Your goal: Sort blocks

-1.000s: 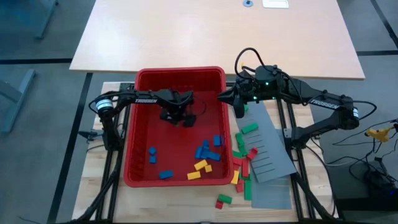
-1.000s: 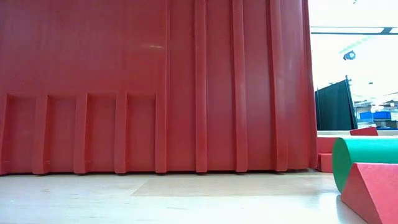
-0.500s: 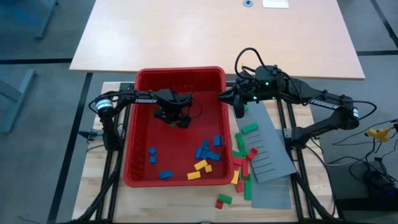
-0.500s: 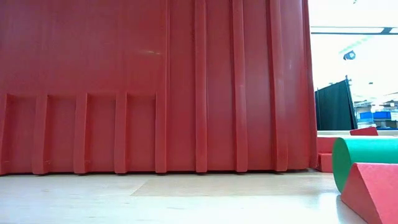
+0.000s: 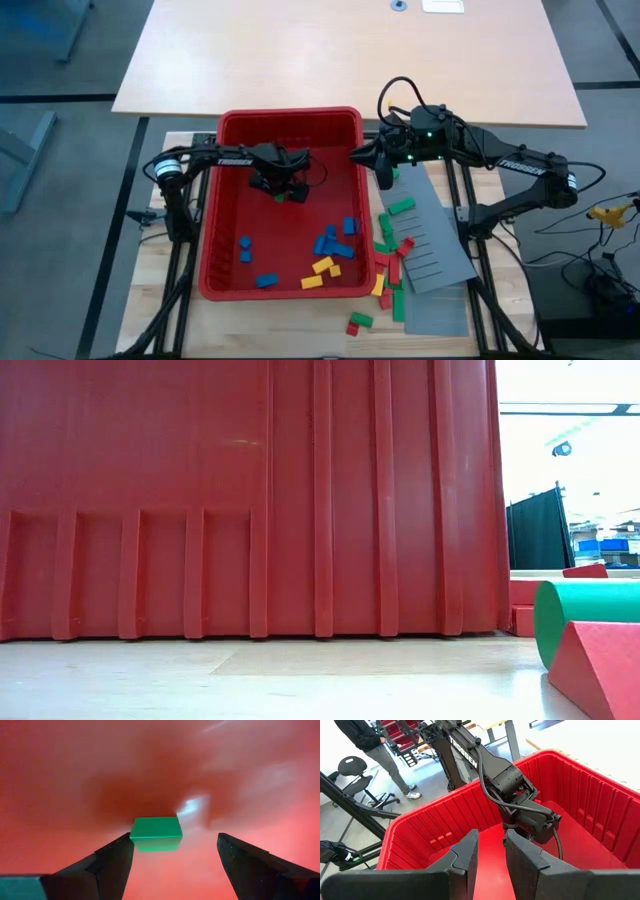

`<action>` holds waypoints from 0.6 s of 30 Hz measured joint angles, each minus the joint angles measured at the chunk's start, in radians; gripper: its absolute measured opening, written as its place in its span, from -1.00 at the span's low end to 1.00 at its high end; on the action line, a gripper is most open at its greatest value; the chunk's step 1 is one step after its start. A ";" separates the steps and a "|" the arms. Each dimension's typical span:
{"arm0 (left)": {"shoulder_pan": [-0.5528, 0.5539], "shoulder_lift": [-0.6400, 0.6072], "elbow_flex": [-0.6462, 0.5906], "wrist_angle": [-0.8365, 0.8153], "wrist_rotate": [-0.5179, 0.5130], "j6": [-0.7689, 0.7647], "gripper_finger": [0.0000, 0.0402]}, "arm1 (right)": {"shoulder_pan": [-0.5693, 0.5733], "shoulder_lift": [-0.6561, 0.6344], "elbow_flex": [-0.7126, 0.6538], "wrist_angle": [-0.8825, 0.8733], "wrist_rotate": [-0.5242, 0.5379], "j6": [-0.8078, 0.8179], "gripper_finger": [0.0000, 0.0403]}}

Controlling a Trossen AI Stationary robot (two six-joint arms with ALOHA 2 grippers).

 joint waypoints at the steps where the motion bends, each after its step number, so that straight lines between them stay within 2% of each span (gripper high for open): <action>1: 0.001 0.000 0.000 0.004 0.000 -0.004 0.36 | 0.000 0.000 0.000 0.000 0.000 0.000 -0.62; 18: 0.011 0.066 0.005 -0.005 0.011 0.015 0.36 | 0.000 0.000 0.000 0.000 -0.001 0.010 -0.70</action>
